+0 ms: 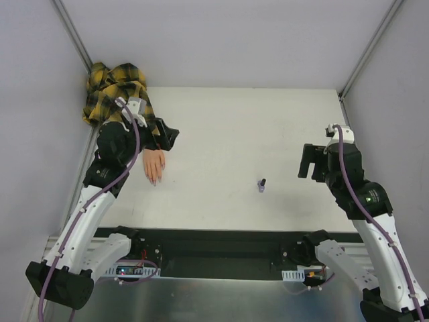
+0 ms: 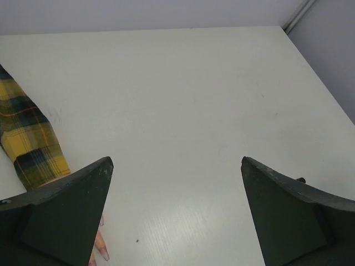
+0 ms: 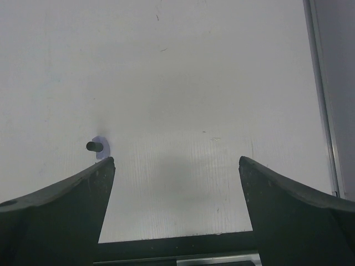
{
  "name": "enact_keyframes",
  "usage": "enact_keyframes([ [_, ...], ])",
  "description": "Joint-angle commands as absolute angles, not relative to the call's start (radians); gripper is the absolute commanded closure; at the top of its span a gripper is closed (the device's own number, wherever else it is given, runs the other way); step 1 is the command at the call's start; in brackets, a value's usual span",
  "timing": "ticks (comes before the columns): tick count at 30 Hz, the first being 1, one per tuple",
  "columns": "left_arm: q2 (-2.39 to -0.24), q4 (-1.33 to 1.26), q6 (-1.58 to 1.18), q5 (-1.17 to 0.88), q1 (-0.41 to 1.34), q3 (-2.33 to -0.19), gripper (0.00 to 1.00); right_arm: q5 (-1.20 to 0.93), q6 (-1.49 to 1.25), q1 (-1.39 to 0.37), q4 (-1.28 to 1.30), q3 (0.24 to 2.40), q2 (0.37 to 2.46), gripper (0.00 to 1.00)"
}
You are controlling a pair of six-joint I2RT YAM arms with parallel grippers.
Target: Paint the nails
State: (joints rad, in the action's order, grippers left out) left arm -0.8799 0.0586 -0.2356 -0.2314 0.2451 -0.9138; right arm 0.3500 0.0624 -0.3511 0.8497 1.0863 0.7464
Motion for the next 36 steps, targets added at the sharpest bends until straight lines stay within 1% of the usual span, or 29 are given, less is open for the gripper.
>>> enact_keyframes([
  [1, -0.919, 0.049, -0.175, -0.351, 0.244, -0.939, 0.01, 0.333, 0.045, -0.347, 0.868, 1.109, 0.775, 0.04],
  [5, -0.962, 0.051, -0.157, -0.451, 0.244, -0.943, 0.01, 0.282, 0.052, -0.348, 0.876, 1.108, 0.796, 0.04],
  [7, -0.997, 0.052, -0.163, -0.521, 0.245, -0.954, 0.01, 0.293, 0.043, -0.347, 0.882, 1.092, 0.796, 0.04],
  [9, -1.035, 0.054, -0.176, -0.555, 0.268, -0.968, 0.01, 0.317, 0.019, -0.347, 0.888, 1.086, 0.795, 0.04],
  [11, -1.061, 0.057, -0.186, -0.537, 0.31, -0.98, 0.01, 0.347, 0.008, -0.347, 0.905, 1.083, 0.793, 0.04],
  [12, -1.09, 0.058, -0.199, -0.51, 0.336, -0.989, 0.01, 0.353, 0.005, -0.347, 0.908, 1.083, 0.792, 0.04],
  [13, -1.106, 0.057, -0.205, -0.461, 0.409, -0.995, 0.02, 0.353, 0.005, -0.348, 0.923, 1.089, 0.79, 0.04],
  [15, -1.17, 0.055, -0.21, -0.399, 0.497, -1.021, 0.04, 0.353, 0.009, -0.347, 0.931, 1.094, 0.781, 0.04],
  [16, -1.198, 0.057, -0.21, -0.365, 0.6, -1.034, 0.05, 0.368, 0.008, -0.348, 0.934, 1.094, 0.764, 0.04],
  [17, -1.231, 0.055, -0.21, -0.291, 0.644, -1.049, 0.06, 0.385, 0.005, -0.348, 0.937, 1.097, 0.753, 0.04],
  [18, -1.303, 0.055, -0.213, -0.264, 0.693, -1.087, 0.07, 0.408, 0.005, -0.348, 0.94, 1.098, 0.74, 0.04],
  [20, -1.382, 0.057, -0.219, -0.195, 0.803, -1.135, 0.09, 0.475, -0.052, -0.347, 0.962, 1.111, 0.701, 0.04],
  [21, -1.463, 0.055, -0.216, -0.169, 0.834, -1.19, 0.13, 0.495, -0.069, -0.347, 0.969, 1.115, 0.689, 0.04],
  [23, -1.543, 0.058, -0.212, -0.099, 0.914, -1.245, 0.16, 0.523, -0.097, -0.348, 0.997, 1.127, 0.649, 0.04],
  [24, -1.613, 0.063, -0.215, -0.007, 0.934, -1.294, 0.19, 0.526, -0.103, -0.347, 1.003, 1.14, 0.637, 0.04],
  [28, -1.752, 0.069, -0.213, 0.178, 1.021, -1.406, 0.24, 0.511, -0.106, -0.347, 1.026, 1.166, 0.569, 0.04],
  [31, -1.851, 0.093, -0.207, 0.23, 1.075, -1.5, 0.25, 0.496, -0.084, -0.347, 1.028, 1.175, 0.531, 0.04],
  [36, -1.976, 0.132, -0.239, 0.31, 1.126, -1.611, 0.22, 0.488, -0.06, -0.348, 1.057, 1.19, 0.515, 0.04],
])
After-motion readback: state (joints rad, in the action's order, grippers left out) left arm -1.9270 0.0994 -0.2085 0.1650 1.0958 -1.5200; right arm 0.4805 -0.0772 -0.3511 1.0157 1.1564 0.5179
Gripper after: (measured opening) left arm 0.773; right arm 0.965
